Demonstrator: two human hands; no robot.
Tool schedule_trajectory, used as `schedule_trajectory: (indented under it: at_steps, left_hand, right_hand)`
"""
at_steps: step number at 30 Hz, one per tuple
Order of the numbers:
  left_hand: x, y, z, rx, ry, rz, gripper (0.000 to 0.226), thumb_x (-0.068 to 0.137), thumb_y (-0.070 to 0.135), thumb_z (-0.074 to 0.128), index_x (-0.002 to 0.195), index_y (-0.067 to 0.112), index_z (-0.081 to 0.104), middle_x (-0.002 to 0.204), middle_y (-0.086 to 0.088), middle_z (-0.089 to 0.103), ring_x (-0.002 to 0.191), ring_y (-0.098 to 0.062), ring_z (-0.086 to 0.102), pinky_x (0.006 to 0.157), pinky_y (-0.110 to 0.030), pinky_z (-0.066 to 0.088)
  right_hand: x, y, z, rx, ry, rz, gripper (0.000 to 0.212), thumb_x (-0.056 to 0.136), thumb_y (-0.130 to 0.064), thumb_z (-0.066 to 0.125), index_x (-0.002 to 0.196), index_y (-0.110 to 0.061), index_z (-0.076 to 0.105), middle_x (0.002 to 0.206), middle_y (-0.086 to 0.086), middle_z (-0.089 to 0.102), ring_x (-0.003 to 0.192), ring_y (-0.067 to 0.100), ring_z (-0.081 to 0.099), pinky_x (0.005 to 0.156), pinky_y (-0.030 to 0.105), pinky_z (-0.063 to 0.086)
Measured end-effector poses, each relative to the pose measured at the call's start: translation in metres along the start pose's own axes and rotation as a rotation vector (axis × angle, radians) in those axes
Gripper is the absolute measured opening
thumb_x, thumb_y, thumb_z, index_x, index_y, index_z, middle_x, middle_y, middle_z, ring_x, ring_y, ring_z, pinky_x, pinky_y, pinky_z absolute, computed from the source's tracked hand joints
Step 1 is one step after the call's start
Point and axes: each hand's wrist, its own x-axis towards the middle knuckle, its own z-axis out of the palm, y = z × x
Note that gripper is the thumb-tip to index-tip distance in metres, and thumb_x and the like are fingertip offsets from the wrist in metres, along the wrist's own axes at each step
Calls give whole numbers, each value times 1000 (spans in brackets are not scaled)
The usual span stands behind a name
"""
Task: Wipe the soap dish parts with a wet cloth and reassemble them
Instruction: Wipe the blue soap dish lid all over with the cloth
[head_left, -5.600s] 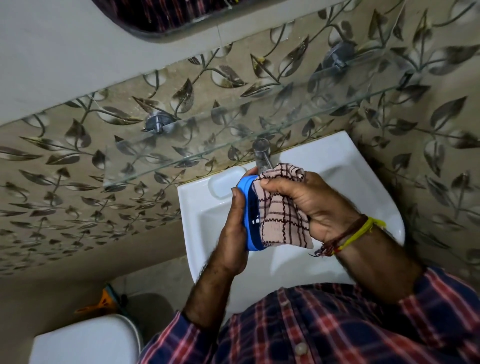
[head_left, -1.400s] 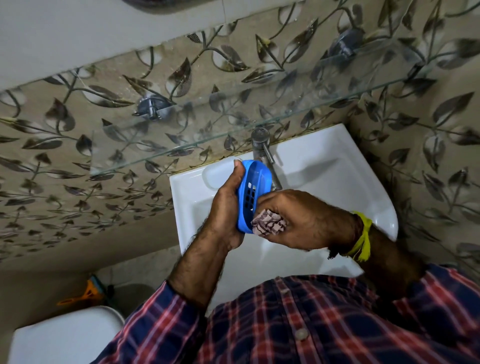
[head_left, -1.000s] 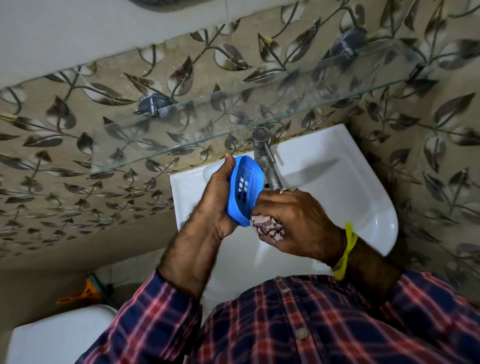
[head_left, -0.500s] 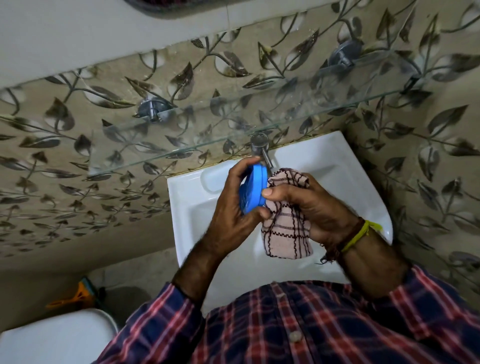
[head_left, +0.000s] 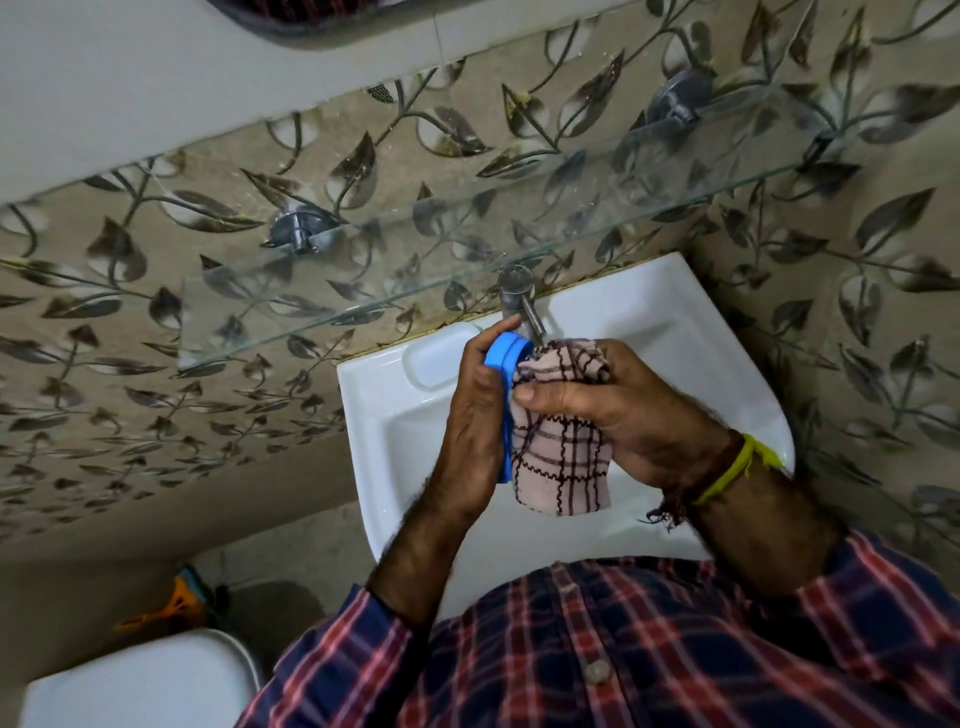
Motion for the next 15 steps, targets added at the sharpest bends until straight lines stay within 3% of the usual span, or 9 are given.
schedule_trajectory:
  at_steps: [3,7,13,15]
  left_hand:
    - [5,4,-2,-26,63,-18,75,82,85,40,135,33,53,124,-24,64,113,-44,63,100,-59,51]
    - [5,2,2,-55,70,-118,82,74,91,44,137,39,52,132,-15,66,123,-33,63,106,-61,46]
    - [9,4,2,-100,115,-154,82,74,91,41,135,39,57,132,-18,66,122,-36,63,106,-59,47]
    - [10,6,4,-144,126,-176,70,84,82,35,131,36,60,129,-18,67,121,-40,63,105,-62,47]
  right_hand:
    - [-4,4,7,-115,-25,-24,12,87,5,68,97,2,73,91,14,75,85,25,72,80,36,61]
    - [0,2,4,-87,28,-37,13,87,5,69,95,-3,74,86,9,77,82,20,73,75,31,59]
    - [-5,9,9,-212,0,-9,15,86,4,71,101,4,72,100,21,76,97,40,72,89,48,59]
    - [-4,8,8,-198,23,-17,15,87,3,71,101,4,72,99,23,75,97,41,72,89,49,59]
